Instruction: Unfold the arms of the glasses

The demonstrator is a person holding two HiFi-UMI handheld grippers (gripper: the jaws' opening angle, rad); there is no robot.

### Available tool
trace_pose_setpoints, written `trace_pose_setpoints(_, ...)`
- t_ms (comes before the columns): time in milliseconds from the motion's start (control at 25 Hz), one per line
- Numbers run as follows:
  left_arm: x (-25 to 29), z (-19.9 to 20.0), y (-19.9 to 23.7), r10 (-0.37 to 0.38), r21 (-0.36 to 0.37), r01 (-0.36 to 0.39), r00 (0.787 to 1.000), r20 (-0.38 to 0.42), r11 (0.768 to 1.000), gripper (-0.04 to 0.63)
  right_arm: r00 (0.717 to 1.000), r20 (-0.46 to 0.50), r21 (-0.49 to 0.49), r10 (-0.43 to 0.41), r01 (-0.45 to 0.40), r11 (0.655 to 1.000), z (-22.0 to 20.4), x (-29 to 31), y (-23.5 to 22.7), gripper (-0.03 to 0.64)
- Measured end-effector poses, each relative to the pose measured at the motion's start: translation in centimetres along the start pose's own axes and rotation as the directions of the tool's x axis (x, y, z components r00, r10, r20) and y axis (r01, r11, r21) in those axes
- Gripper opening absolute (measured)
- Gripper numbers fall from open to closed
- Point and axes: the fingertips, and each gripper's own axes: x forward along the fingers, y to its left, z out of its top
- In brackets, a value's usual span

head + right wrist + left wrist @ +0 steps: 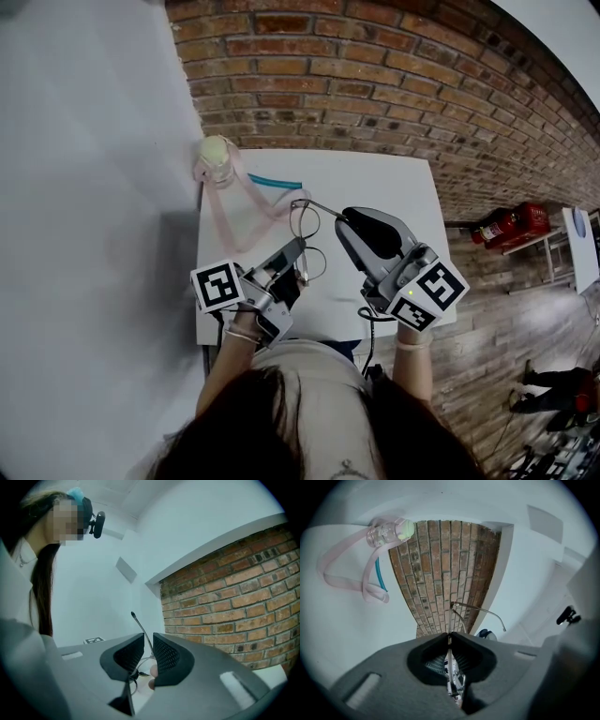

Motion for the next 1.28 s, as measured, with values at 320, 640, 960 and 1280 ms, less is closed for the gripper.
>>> trace_pose_setpoints(320,0.4,-1.2,-0.3,-0.017,-0.006,0.017,0.997,-0.072,1.0,0.025,0.999,-0.004,0.1,0.045,-0.045,0.994,-1.4,0.3,-0.8,0.063)
trace_pose_setpoints(640,0.6,-2.1,-0.8,-0.03,-0.004,0.03,0.992,-0.12,1.0,0.025,0.997,-0.043,0.143,0.062,-0.055,0.988,-3.1,0.8,-1.5,0.075)
trace_pose_setpoints(960,0.5,-3.0,-1.2,-0.049,0.0,0.05,0.984,-0.172,0.999,0.025,0.995,-0.068,0.188,0.072,-0.058,0.98,-4.4,1.1,-2.2,0.089)
trace_pose_setpoints(1280,0.5,-3.9,-1.5,-0.063,0.013,0.068,0.972,-0.227,0.998,0.025,0.992,-0.078,0.216,0.1,-0.081,0.973,-4.6,1.0,-2.1,0.098)
